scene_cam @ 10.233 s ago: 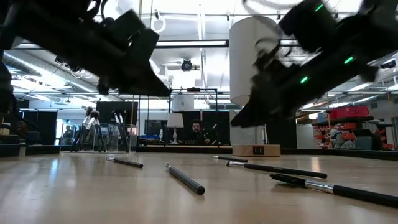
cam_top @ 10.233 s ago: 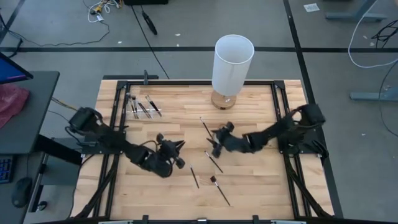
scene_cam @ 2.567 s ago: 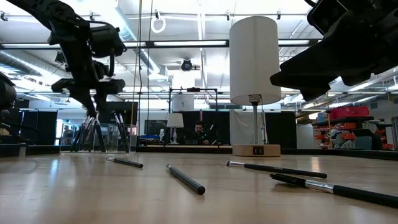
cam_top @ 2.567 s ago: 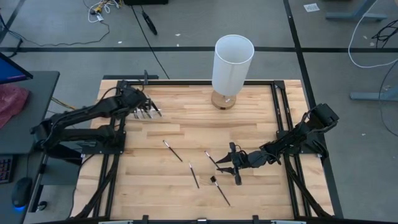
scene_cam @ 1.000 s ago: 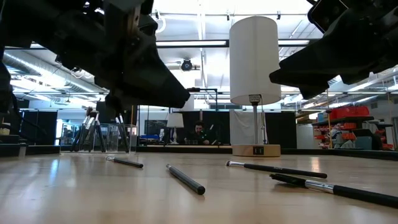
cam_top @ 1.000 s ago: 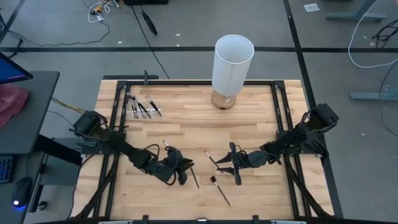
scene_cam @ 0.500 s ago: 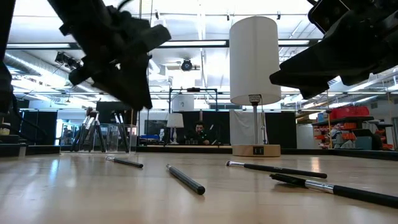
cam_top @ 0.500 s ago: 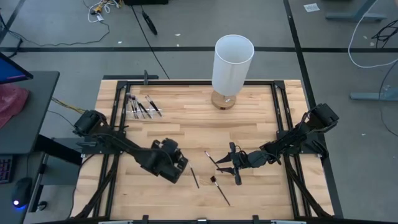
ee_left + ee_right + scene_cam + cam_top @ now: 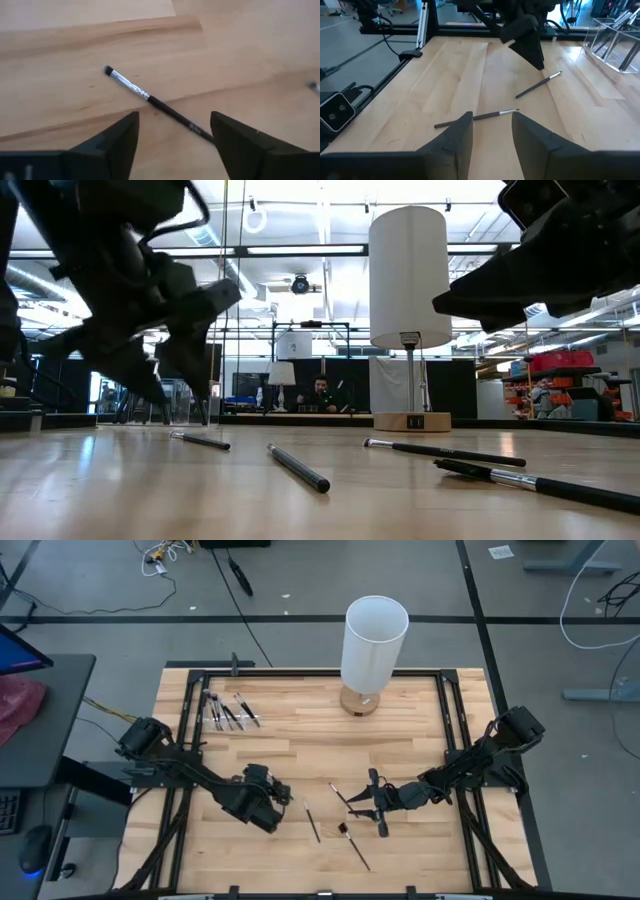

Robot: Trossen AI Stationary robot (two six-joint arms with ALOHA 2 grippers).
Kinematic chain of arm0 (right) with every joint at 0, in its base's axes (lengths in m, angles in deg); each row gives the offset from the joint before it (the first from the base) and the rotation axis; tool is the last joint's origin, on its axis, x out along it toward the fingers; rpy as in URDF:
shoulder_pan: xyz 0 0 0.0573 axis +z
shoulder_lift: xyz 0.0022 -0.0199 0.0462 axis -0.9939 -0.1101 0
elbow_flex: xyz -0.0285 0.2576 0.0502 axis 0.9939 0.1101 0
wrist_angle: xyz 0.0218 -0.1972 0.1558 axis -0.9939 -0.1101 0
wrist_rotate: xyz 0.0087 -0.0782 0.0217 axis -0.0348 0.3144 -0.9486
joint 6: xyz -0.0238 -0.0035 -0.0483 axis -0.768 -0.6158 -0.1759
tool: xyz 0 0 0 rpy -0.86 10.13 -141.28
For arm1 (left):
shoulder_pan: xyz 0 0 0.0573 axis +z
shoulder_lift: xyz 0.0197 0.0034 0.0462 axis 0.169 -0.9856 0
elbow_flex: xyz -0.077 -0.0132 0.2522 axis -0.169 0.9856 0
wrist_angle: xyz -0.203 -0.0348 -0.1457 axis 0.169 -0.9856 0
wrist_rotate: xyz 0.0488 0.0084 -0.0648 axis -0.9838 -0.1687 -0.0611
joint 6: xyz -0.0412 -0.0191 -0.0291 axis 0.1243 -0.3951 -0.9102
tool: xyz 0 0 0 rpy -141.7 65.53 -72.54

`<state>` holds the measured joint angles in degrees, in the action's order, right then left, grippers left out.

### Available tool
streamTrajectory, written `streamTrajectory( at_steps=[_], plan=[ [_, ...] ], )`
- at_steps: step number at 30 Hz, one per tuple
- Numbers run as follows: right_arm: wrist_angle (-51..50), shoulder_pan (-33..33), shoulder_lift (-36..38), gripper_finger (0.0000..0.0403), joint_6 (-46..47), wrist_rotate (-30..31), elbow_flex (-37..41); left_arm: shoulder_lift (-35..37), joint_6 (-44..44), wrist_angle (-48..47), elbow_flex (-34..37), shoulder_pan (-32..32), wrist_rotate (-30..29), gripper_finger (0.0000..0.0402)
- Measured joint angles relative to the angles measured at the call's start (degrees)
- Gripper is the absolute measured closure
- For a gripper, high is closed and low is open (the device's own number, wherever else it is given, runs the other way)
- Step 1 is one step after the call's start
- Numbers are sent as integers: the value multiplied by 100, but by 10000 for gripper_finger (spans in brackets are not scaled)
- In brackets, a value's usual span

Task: Put items in baskets/containers
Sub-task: Put the black eyeshadow brush into the transparent organizer

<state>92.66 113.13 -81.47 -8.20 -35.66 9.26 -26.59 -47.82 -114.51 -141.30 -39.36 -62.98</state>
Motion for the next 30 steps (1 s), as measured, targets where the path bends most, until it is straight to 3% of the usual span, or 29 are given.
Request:
streamTrajectory(
  at_steps=[5,17,22,30],
  plan=[
    [69,0,2,266,-113,0,-1,-178,-422,112,124,12,-76,139],
    [113,0,2,266,-106,-1,-1,-1176,-790,-20,98,140,-383,188],
    [130,0,2,266,-96,-1,-1,-1141,-585,-166,105,77,-200,238],
    [143,0,2,266,-93,-2,-1,-1150,36,-133,119,-130,-175,351]
  ],
)
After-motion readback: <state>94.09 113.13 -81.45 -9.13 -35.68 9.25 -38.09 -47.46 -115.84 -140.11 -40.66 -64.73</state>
